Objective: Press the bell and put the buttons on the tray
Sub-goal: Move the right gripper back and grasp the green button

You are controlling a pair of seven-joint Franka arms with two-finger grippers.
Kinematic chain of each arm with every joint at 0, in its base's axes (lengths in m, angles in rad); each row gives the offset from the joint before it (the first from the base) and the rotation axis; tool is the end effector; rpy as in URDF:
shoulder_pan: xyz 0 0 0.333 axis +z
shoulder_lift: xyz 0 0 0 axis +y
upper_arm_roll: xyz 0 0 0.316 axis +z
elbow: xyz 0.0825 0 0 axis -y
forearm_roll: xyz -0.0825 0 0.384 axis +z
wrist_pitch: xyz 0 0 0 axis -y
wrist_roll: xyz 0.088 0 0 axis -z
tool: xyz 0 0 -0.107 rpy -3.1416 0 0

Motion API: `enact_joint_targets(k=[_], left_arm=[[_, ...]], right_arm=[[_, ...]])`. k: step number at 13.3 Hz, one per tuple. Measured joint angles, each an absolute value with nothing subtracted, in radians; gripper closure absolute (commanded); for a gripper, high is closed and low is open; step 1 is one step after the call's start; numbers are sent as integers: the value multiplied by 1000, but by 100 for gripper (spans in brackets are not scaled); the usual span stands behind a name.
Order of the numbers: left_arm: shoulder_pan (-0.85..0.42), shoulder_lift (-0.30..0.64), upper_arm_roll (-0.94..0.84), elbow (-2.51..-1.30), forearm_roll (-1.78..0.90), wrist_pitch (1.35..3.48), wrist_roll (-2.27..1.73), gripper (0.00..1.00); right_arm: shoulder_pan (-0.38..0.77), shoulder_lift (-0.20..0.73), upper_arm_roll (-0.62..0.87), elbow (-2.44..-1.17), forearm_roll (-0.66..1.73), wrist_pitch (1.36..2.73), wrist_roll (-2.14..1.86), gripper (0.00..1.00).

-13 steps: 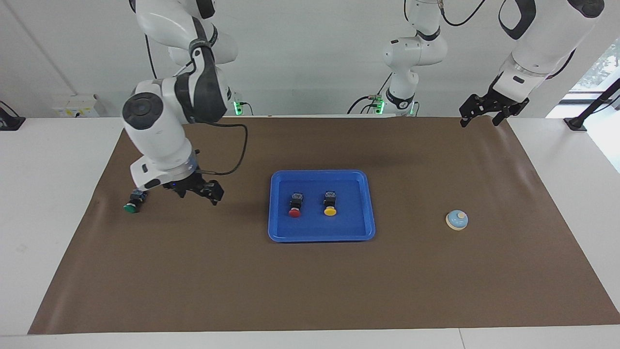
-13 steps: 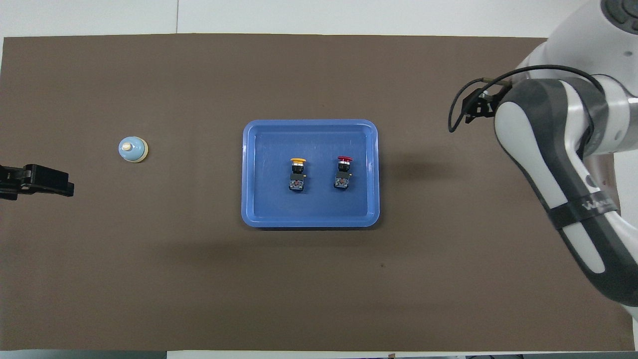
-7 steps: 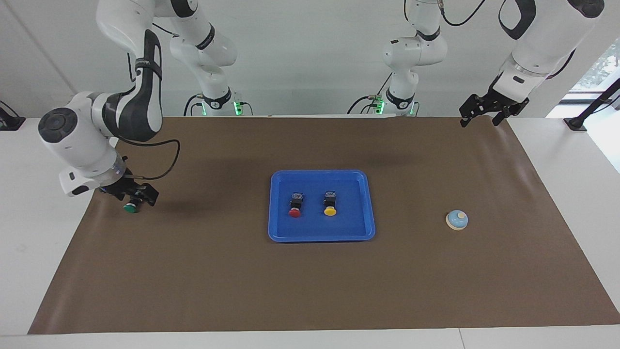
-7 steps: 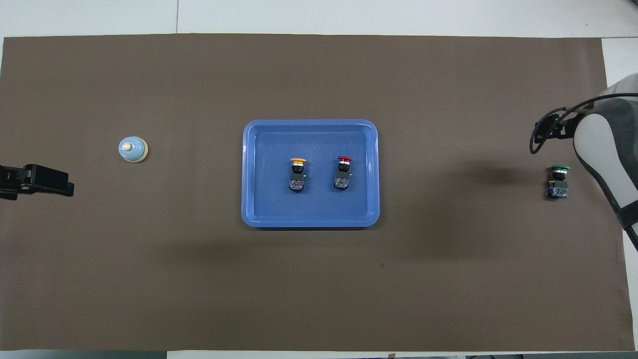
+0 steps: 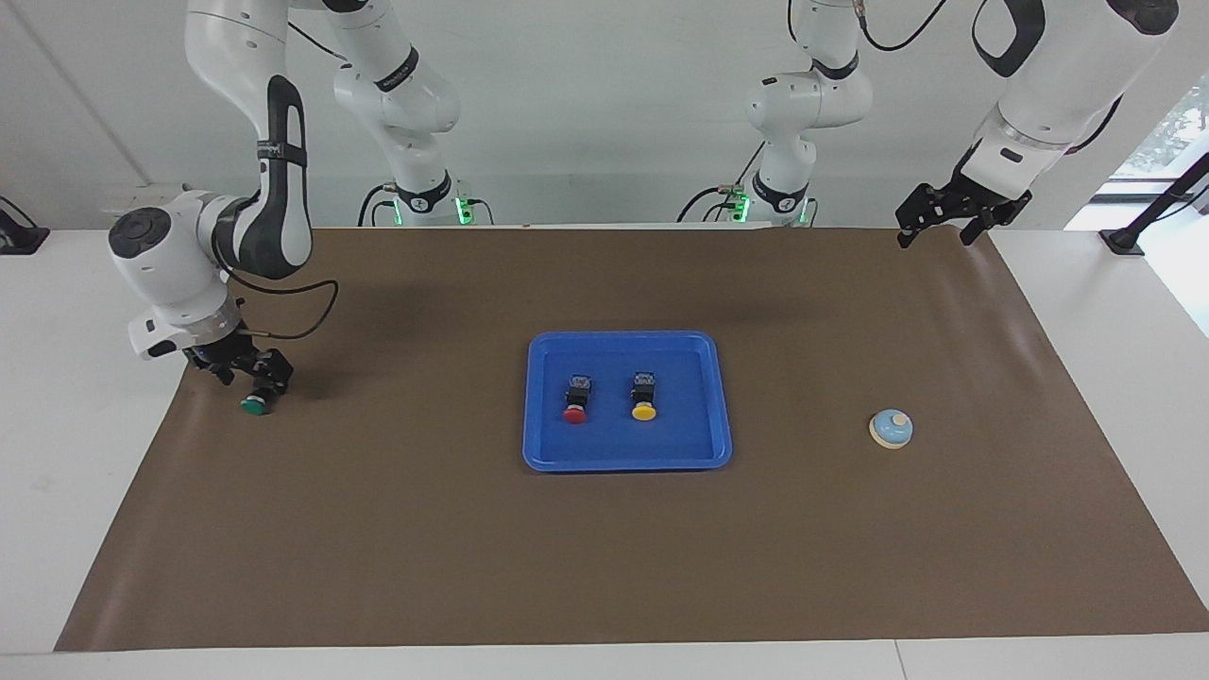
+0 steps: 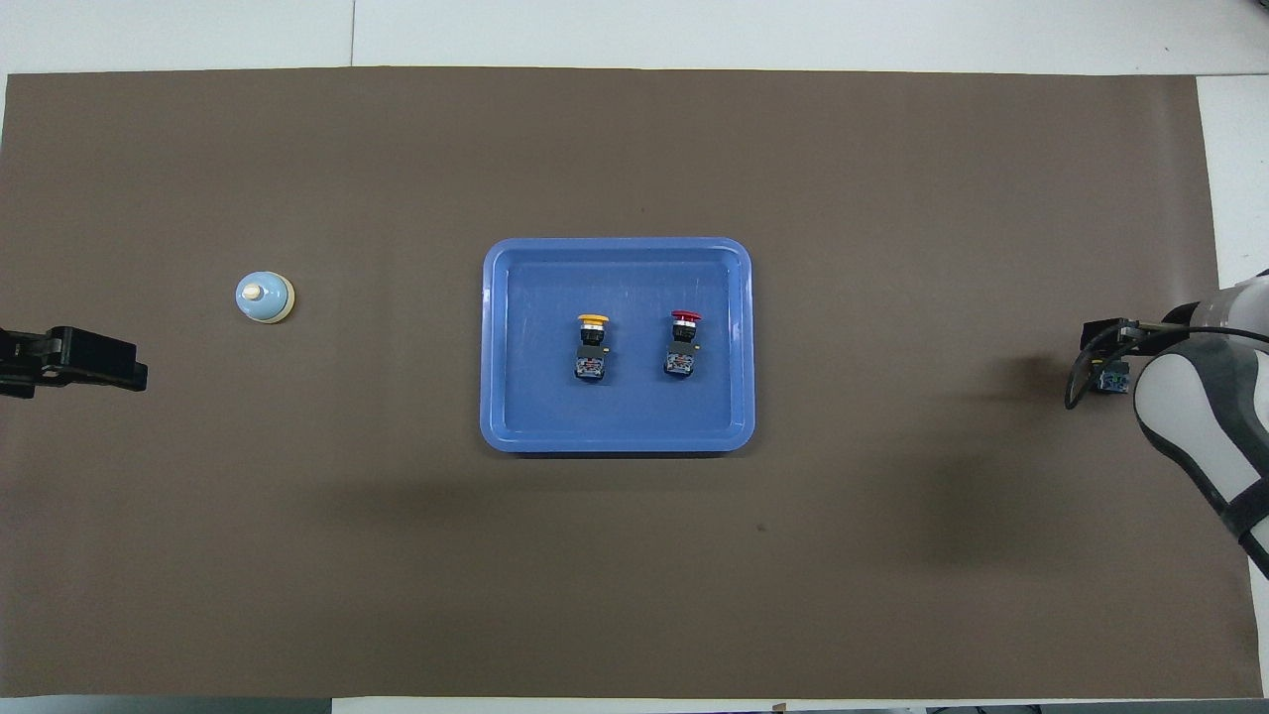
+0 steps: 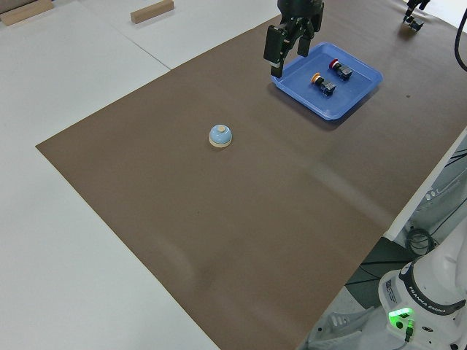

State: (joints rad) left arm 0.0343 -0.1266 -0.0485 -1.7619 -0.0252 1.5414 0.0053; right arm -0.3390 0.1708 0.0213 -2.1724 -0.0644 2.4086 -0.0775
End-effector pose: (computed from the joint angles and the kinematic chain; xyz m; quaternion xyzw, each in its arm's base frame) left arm 0.5080 -0.0114 0.5996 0.9988 -0.0092 -0.0470 0.0093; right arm 0.5341 -0.1762 0.3205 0.9945 -0.0969 0.0281 0.0265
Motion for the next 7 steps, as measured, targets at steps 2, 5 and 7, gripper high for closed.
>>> enact_joint_targets(k=[2,5,7], left_arm=[[34,-127,-49,-1762,-25,1541,5,0],[34,-127,-48,-1762,-25,1541,5,0],[34,-127,-48,-1762,-25,1541,5,0]], right_arm=[[-348,158,22,-2222,-64,2455,-81,0],[-385,157,22,-2243,-64,2462,-116,0],[-393,157,22,-2255,-63,2465,-120,6]])
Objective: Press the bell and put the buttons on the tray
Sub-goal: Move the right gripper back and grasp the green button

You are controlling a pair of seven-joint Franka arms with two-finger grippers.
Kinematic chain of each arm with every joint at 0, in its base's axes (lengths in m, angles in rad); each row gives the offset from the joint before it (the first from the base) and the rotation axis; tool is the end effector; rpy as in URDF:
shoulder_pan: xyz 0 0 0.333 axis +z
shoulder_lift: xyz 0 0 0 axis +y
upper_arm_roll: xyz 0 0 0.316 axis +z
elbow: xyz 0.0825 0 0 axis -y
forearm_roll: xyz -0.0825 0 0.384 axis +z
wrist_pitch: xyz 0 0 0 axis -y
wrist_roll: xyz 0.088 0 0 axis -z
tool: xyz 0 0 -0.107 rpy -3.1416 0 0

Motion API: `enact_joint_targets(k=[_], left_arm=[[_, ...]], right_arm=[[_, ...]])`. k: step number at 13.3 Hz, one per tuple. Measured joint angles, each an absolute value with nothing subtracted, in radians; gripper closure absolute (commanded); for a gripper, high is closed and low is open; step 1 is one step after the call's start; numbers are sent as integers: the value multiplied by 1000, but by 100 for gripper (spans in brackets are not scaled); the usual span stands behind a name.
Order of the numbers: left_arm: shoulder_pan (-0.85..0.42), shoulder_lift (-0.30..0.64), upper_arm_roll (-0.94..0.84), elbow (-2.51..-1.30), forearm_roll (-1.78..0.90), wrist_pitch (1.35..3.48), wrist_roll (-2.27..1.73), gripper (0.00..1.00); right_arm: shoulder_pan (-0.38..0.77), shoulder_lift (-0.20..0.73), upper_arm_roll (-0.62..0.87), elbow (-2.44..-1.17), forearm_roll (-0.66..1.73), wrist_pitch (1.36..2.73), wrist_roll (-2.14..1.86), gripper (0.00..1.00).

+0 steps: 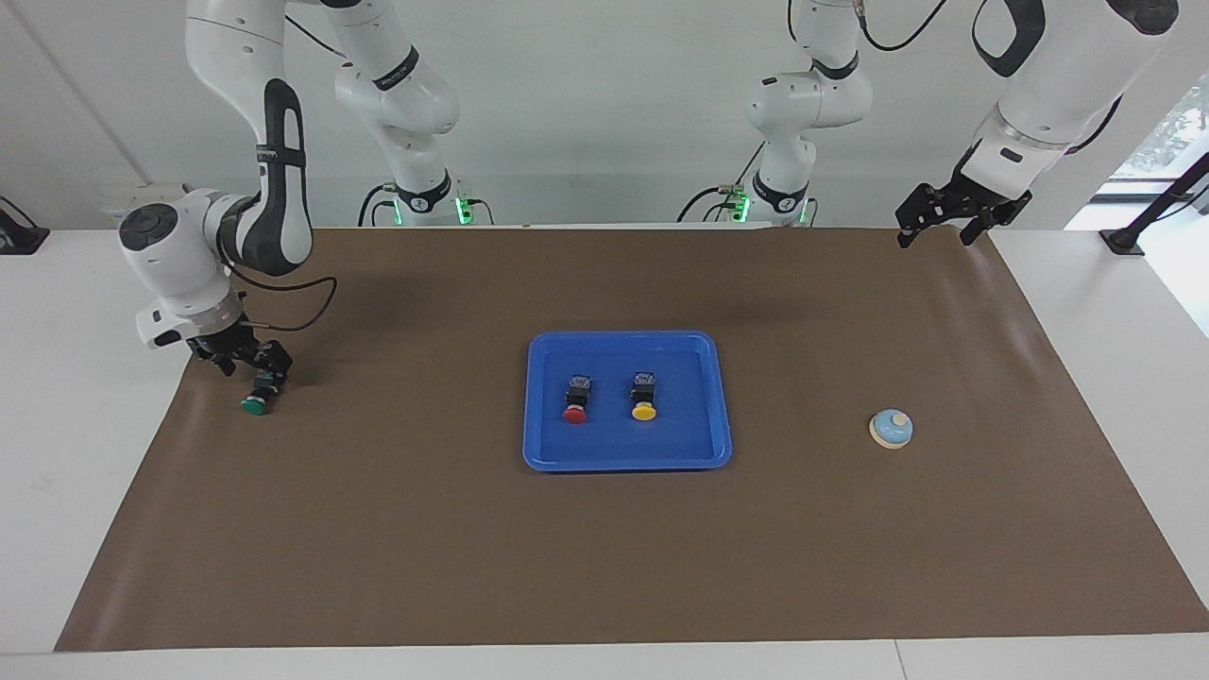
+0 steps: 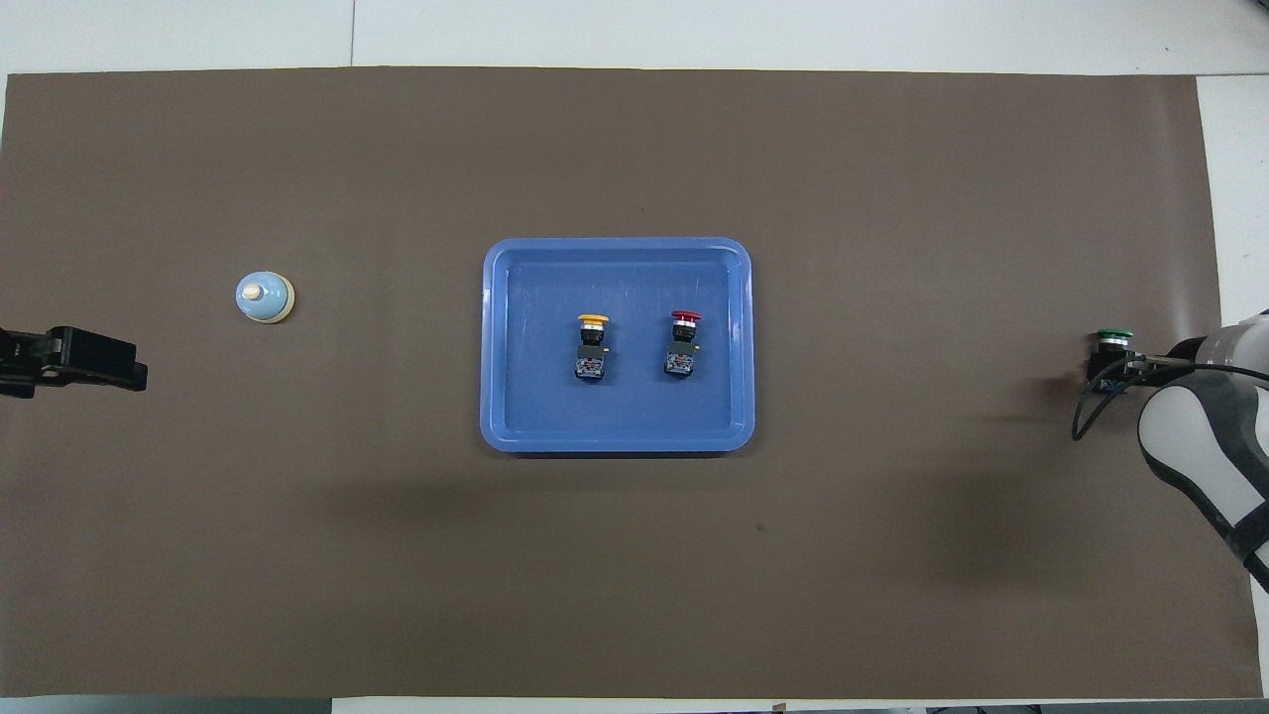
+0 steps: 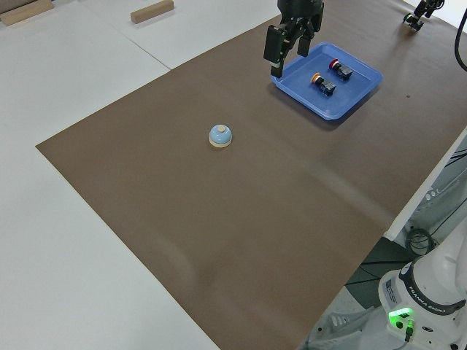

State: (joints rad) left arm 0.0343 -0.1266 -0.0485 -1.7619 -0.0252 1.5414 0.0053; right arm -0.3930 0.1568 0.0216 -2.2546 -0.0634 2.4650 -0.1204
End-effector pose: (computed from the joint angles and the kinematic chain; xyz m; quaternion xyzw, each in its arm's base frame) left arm 0.5080 -0.0114 0.5996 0.9988 -0.0092 -0.0470 0.0093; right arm 0.5051 -0.1966 0.2991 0.9943 -0.1013 0.0215 0.0248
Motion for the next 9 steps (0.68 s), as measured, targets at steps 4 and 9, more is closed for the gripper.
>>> enact_joint_targets(k=[4,9], left_arm=[[34,-127,-48,-1762,-25,1541,5,0],[34,-127,-48,-1762,-25,1541,5,0]], right_arm=[[-393,157,23,-2283,-63,2494,-122,81],[-385,156,31,-2278,-63,2496,-135,100]])
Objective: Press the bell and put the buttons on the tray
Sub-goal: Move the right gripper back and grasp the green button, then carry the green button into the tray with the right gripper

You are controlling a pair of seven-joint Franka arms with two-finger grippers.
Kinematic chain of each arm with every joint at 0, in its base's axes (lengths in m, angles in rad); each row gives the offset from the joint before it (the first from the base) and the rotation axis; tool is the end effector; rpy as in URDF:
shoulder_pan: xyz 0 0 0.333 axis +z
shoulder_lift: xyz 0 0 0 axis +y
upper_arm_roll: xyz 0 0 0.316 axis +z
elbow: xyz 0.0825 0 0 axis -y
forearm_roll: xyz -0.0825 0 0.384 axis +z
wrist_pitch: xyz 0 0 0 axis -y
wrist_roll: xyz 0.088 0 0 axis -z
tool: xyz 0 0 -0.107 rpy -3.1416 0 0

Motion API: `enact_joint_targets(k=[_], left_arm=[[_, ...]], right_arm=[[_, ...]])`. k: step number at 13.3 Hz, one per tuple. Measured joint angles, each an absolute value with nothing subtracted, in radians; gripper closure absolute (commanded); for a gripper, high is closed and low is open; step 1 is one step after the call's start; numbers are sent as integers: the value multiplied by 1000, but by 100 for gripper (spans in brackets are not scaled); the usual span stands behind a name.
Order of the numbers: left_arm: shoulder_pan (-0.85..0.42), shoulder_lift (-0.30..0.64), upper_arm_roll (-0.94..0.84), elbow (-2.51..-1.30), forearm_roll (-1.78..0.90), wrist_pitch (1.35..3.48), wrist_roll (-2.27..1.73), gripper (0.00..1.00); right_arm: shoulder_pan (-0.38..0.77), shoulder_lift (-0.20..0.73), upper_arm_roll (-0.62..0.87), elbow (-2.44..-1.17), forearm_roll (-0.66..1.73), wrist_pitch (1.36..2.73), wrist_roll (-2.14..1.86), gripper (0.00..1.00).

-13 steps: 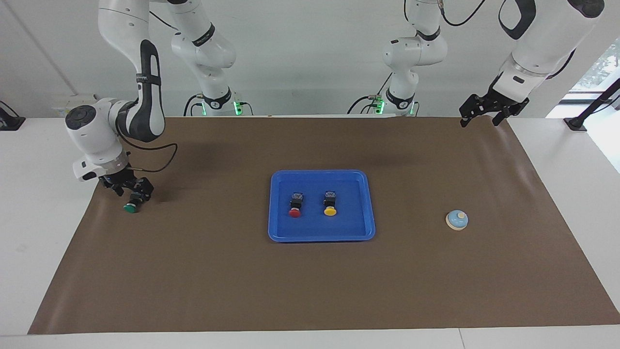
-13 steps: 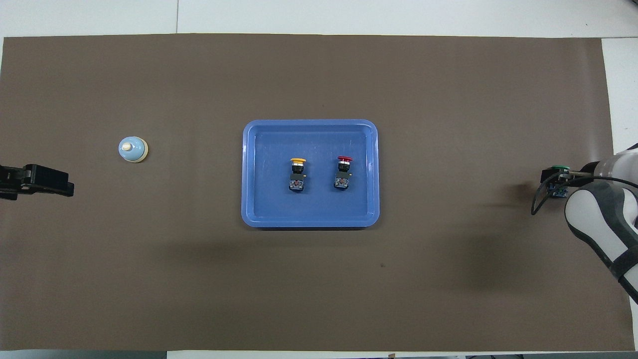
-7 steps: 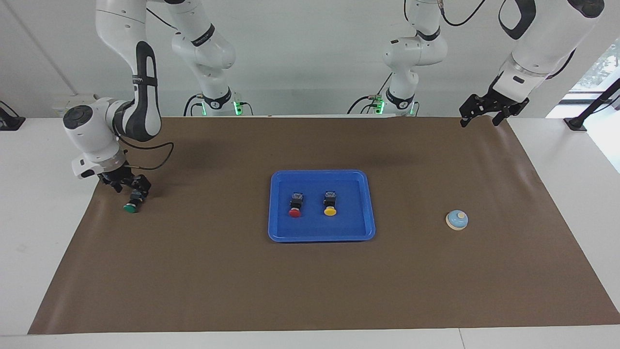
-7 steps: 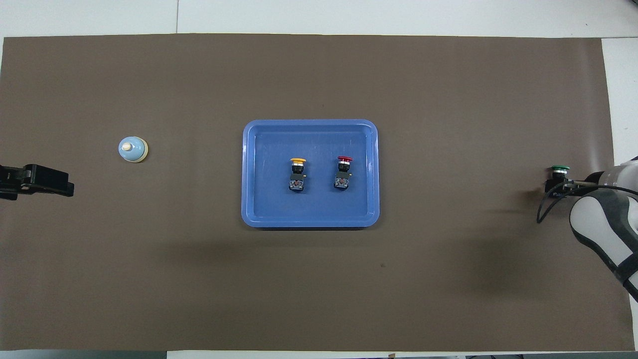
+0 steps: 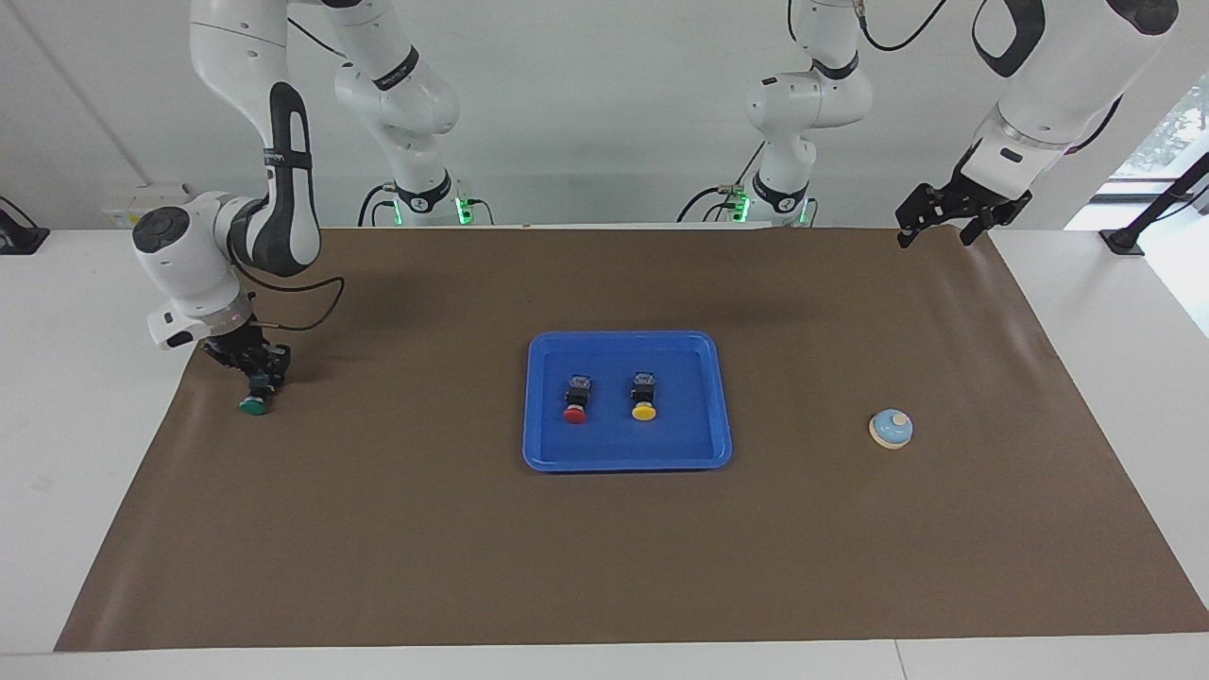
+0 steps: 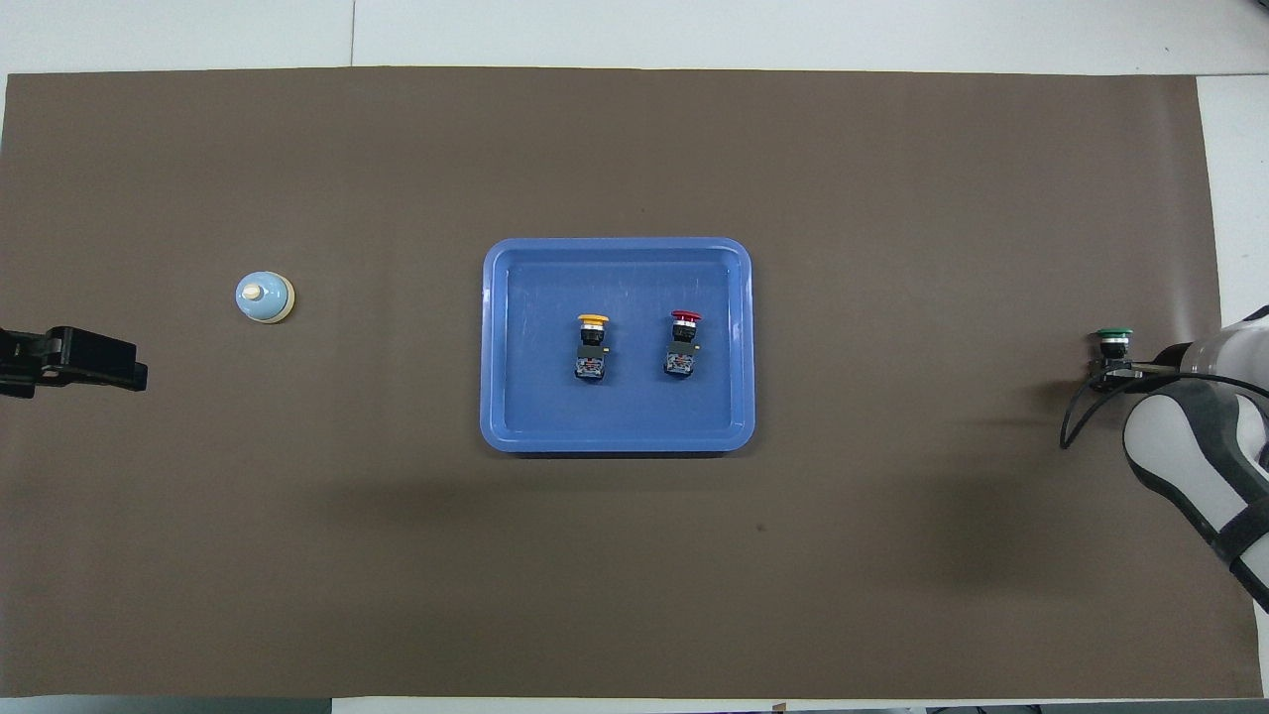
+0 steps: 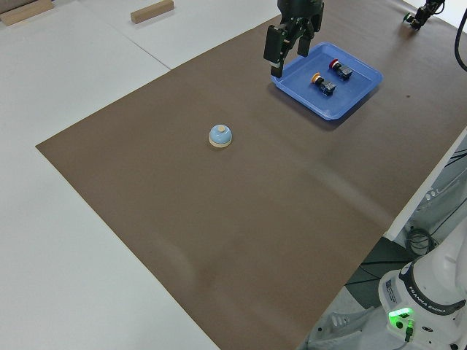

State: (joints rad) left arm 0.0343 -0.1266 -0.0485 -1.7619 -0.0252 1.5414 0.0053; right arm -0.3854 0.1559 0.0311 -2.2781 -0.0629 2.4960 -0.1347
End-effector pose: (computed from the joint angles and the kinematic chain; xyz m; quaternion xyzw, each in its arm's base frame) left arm 0.5080 -0.0114 0.5996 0.9988 -0.0092 -0.0470 0.0093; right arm 0.5041 -0.1861 0.2929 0.9957 -0.0854 0.0260 0.0243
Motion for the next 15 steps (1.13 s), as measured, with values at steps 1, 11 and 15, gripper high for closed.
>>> enact_joint_targets(k=[1,11,15], left_arm=[[34,-127,-49,-1762,-25,1541,5,0],[34,-127,-48,-1762,-25,1541,5,0],[34,-127,-48,-1762,-25,1538,5,0]], right_arm=[[-383,156,37,-2272,-63,2496,-136,100],[57,151,54,-1934,-59,2095,230,100],[304,175,57,-1828,-56,2013,486,100]])
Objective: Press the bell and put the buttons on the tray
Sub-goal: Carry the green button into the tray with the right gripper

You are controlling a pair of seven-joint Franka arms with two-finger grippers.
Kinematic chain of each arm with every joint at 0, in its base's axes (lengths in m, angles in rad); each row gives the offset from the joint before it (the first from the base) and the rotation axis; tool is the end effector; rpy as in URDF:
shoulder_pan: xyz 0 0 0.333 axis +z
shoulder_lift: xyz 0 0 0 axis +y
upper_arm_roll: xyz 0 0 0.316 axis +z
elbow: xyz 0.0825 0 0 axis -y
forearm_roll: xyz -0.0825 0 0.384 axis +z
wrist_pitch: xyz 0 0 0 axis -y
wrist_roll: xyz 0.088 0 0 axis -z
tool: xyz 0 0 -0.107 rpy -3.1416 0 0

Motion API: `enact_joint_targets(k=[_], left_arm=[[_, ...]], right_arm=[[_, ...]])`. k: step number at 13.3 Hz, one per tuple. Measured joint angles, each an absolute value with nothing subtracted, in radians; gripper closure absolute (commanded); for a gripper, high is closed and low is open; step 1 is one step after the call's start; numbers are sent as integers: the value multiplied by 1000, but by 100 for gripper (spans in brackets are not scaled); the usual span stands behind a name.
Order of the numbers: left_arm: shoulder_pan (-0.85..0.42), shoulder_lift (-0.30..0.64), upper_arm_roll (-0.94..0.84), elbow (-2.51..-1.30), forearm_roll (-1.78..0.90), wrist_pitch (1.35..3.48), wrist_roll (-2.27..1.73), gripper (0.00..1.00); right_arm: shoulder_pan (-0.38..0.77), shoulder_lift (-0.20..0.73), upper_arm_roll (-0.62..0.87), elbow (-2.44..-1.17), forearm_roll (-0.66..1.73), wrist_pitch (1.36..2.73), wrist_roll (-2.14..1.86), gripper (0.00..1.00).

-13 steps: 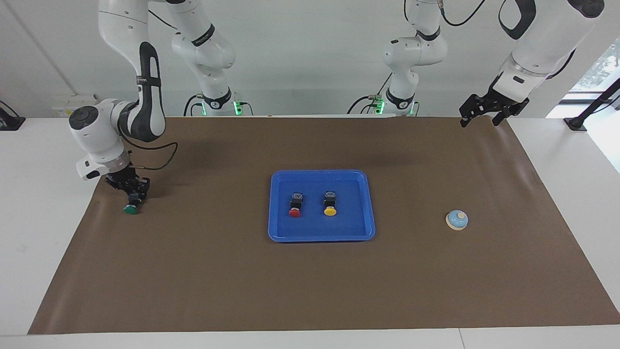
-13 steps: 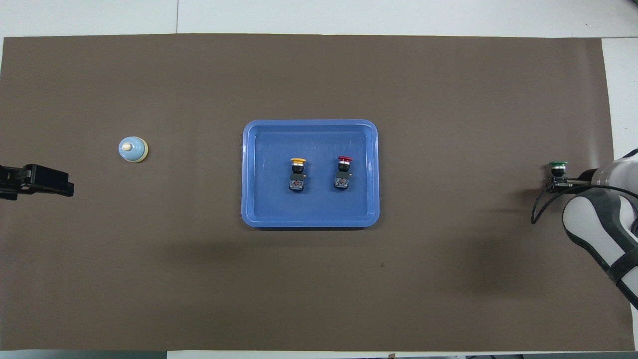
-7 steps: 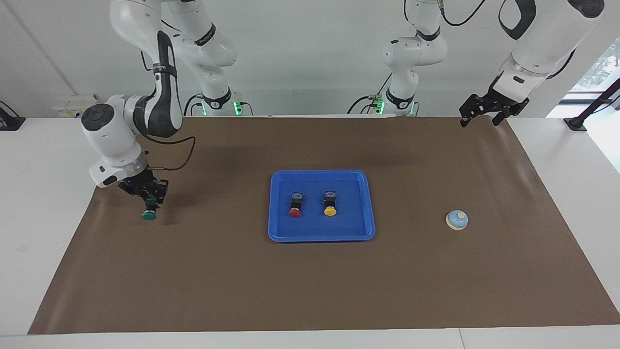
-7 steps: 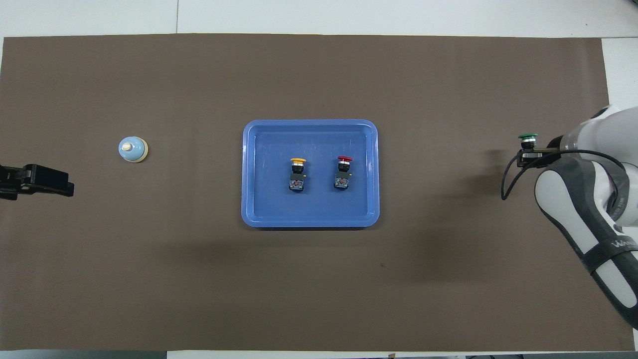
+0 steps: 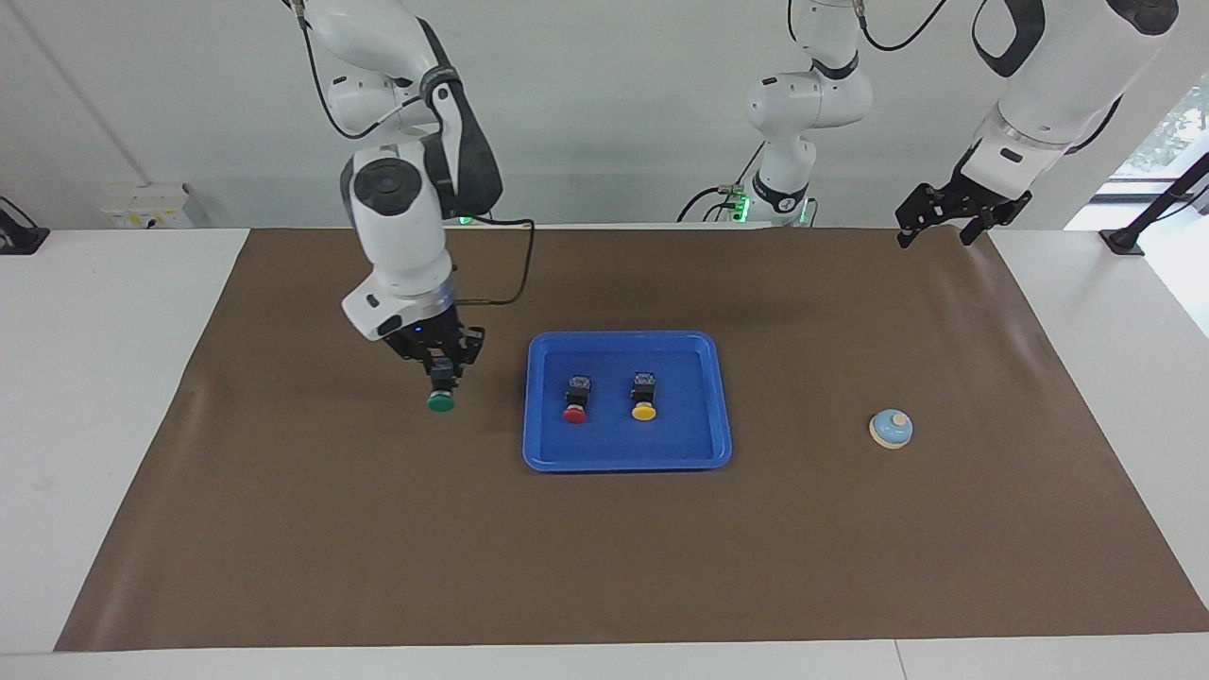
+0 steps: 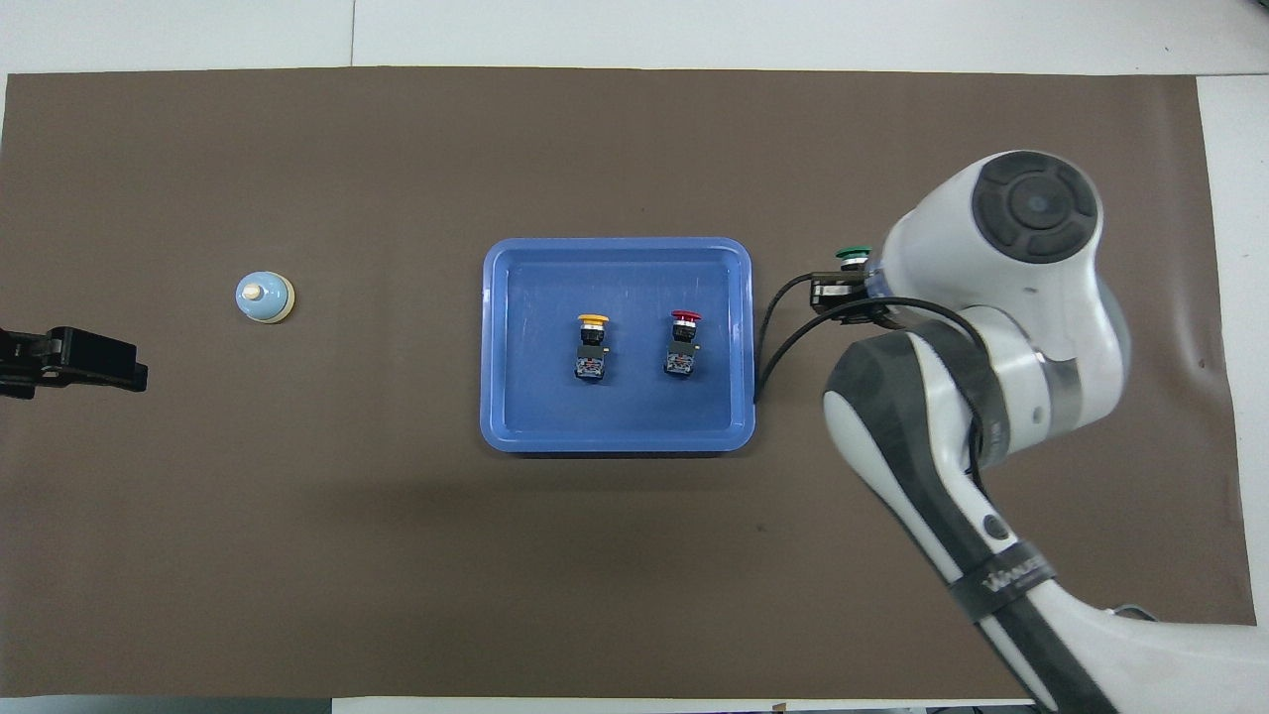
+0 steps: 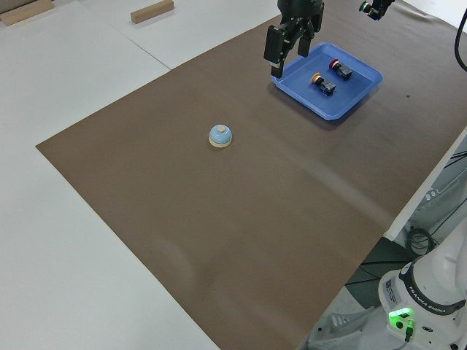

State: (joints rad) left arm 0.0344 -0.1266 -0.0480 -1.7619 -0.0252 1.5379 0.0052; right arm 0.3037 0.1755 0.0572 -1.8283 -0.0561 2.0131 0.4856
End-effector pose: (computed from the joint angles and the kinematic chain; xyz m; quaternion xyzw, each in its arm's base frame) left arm 0.5076 -0.0111 0.5994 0.9987 -0.0088 -0.0488 0.0094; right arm 0.5711 0.2103 0.4375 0.9985 -0.0509 0.0128 0.0166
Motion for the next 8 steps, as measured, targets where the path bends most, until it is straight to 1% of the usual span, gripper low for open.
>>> enact_joint_targets(k=[2,4,8], left_arm=[[35,-127,-47,-1762,-25,1538,5,0],[35,-127,-46,-1762,-25,1537,4,0],[35,-127,-46,-1762,-25,1540,4,0]], right_arm=[[405,207,58,-1759,-4,1982,577,100],[485,268,58,-1670,27,1964,663,100],[609,484,57,-1452,28,1961,817,100]])
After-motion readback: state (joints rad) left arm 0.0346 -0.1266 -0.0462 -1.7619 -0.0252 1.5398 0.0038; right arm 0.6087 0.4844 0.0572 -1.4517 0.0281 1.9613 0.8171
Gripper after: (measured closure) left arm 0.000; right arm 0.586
